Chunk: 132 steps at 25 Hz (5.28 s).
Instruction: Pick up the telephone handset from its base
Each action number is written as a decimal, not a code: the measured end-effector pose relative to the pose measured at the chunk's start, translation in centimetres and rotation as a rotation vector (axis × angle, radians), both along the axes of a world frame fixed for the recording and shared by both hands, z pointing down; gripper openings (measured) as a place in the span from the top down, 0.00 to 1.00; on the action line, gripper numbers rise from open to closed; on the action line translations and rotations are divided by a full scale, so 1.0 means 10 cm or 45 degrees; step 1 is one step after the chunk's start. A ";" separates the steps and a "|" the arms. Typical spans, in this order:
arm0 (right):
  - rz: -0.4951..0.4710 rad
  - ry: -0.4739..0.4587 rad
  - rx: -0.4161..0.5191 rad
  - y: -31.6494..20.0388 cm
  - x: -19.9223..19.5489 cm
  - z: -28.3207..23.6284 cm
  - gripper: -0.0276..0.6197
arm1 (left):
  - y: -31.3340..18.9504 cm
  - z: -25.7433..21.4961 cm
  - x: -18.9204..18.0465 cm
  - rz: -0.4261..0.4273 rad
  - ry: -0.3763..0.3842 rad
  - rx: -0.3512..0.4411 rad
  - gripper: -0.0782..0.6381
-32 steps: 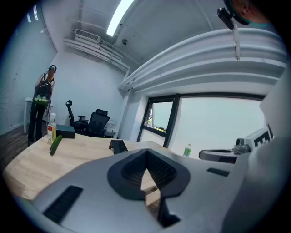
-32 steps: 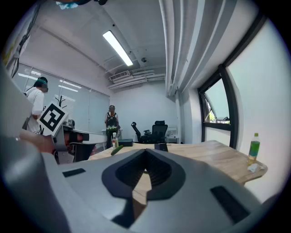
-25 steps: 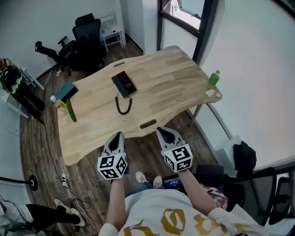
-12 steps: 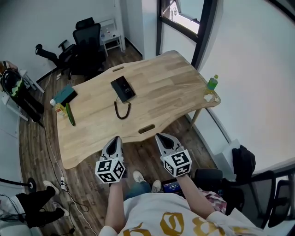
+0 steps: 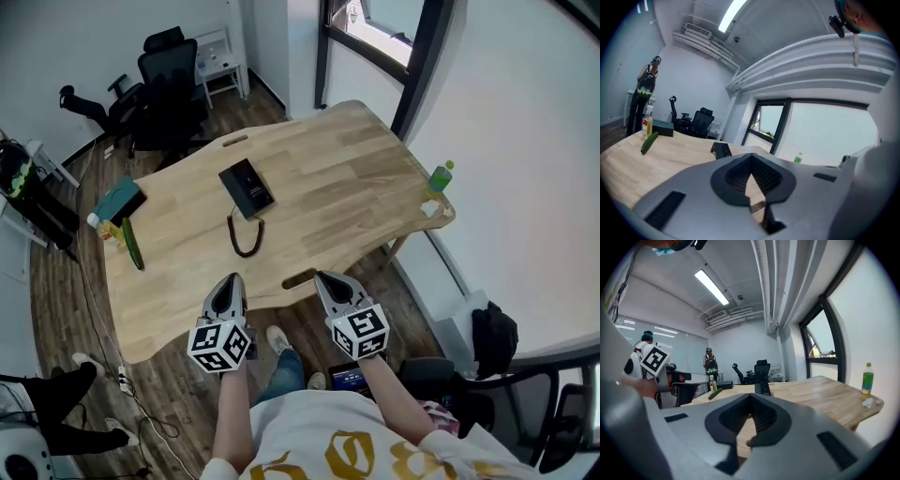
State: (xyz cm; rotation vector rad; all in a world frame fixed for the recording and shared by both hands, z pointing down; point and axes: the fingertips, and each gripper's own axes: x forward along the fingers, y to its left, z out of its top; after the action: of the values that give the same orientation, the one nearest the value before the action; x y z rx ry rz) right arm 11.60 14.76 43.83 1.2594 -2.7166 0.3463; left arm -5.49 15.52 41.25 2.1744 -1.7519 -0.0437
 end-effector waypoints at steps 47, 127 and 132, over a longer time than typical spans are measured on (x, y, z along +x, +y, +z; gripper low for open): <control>0.080 0.085 -0.120 -2.36 -0.99 0.41 0.95 | -2.43 0.51 -0.97 0.074 0.114 -0.138 0.88; -0.065 0.190 -0.388 -3.12 -1.08 1.47 0.95 | -3.22 1.86 -0.77 0.140 0.493 -0.545 0.75; -0.054 0.186 -0.394 -3.09 -1.02 1.46 0.95 | -3.21 1.85 -0.79 0.135 0.557 -0.532 0.76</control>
State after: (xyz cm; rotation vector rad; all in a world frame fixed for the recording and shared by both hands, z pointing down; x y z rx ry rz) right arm 1.36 -16.16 58.40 1.0941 -2.4462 0.6161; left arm -13.42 -16.59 59.73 1.7850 -1.2685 -0.1072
